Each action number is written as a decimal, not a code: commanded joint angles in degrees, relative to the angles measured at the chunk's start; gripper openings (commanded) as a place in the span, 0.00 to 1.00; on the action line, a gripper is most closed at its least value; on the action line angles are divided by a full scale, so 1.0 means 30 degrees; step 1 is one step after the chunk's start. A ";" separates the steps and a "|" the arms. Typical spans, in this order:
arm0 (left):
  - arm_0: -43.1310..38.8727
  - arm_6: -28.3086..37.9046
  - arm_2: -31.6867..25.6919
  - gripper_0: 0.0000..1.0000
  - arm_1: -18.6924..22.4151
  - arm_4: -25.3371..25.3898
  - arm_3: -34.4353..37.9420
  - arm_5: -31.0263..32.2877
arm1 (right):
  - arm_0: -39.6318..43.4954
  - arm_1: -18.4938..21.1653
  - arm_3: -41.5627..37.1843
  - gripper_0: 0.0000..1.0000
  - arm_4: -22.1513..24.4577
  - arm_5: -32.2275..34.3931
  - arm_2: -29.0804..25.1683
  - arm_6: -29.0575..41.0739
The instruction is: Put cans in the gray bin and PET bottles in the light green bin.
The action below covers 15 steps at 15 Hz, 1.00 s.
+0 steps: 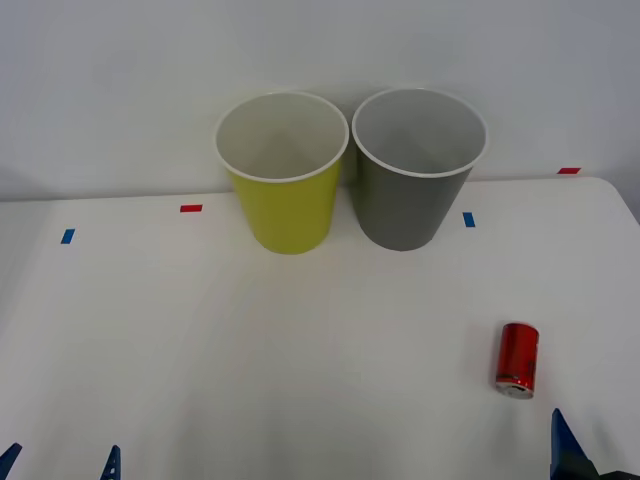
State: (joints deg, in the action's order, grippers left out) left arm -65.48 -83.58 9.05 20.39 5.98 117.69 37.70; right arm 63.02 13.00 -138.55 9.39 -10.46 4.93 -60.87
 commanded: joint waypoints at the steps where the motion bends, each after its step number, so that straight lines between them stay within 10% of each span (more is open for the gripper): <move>1: 0.0000 0.0000 0.0000 1.00 0.0000 0.0000 0.0000 0.0000 | -0.1290 0.0151 -0.1924 1.00 -0.2047 -0.3867 0.0027 0.0428; 15: 0.0000 0.0000 0.0000 1.00 0.0000 0.0000 0.0000 0.0000 | -0.9024 -0.1139 -0.3818 1.00 -0.2223 -1.7256 -0.1233 0.0340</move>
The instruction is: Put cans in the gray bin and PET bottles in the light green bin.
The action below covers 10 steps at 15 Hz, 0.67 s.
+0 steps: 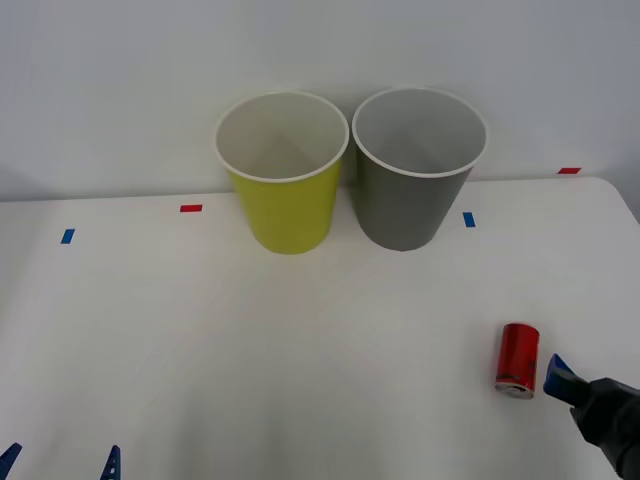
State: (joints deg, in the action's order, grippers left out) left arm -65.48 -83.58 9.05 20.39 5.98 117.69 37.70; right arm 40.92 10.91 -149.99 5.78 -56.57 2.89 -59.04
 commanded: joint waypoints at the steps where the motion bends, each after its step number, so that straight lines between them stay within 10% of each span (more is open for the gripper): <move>1: 0.0000 0.0000 0.0000 1.00 0.0000 0.0000 0.0000 0.0000 | -0.2535 -0.0619 -0.0004 1.00 -0.1575 -0.3059 -0.0877 -0.0419; 10: 0.0000 0.0000 0.0000 1.00 0.0000 0.0000 0.0000 0.0000 | -0.6315 -0.2641 0.1597 1.00 -0.2219 -0.6721 -0.2811 -0.5194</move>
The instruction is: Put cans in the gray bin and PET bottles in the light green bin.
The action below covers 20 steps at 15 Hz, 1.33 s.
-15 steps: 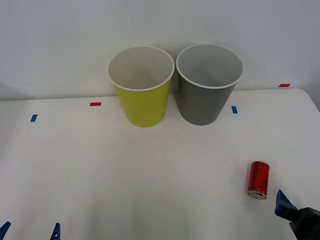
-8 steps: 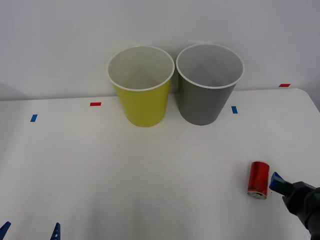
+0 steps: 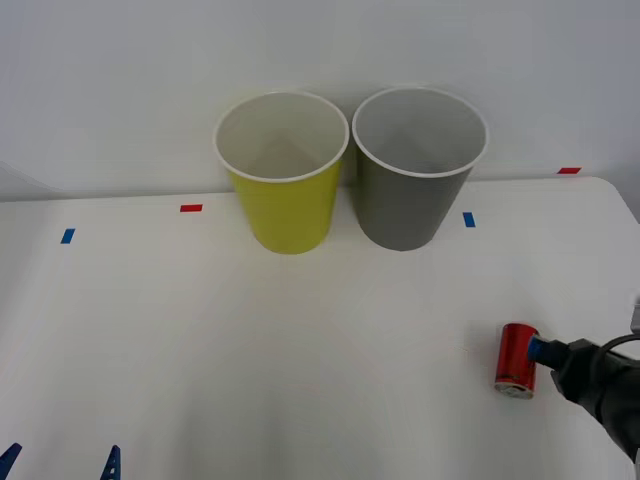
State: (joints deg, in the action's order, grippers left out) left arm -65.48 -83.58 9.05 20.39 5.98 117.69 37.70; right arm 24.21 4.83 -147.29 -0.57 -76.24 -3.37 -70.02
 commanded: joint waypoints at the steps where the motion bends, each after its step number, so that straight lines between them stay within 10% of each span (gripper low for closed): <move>1: 0.0000 0.0000 0.0000 1.00 0.0000 0.0000 0.0000 0.0000 | -0.1126 -0.0730 0.0785 1.00 -0.0190 -0.0750 -0.1131 -0.2325; 10: 0.0000 0.0000 0.0000 1.00 0.0000 0.0000 0.0000 0.0000 | -0.4232 -0.0496 0.4389 1.00 -0.5405 -0.2596 -0.3709 -0.2999; 20: 0.0000 0.0000 0.0000 1.00 0.0000 0.0000 0.0000 0.0000 | -0.5667 -0.0349 0.5619 1.00 -0.5815 -0.4617 -0.4442 -0.3116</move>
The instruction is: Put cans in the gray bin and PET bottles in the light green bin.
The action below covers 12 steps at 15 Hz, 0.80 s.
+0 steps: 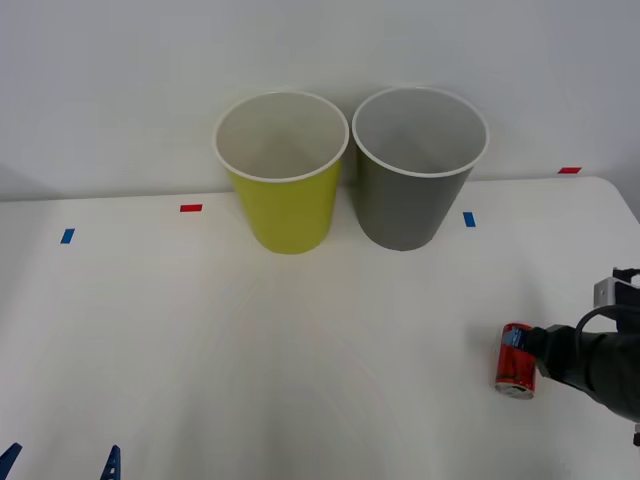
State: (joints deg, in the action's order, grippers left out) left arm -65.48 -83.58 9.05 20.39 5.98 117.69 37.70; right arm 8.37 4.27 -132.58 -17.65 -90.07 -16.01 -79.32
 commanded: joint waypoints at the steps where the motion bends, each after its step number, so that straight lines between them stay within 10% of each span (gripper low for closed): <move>1: -0.0001 0.0000 0.0000 1.00 0.0000 0.0000 0.0000 0.0000 | -0.0533 -0.0165 0.0982 1.00 -0.0212 0.0022 -0.0435 -0.0013; 12: -0.0001 0.0000 0.0000 1.00 0.0000 0.0000 0.0000 0.0000 | -0.2144 0.0245 0.3706 1.00 -0.0505 -0.0036 -0.0787 0.0455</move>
State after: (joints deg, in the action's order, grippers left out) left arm -65.48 -83.58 9.05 20.39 5.98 117.69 37.70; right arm 2.30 4.78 -122.27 -19.17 -90.15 -18.30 -78.19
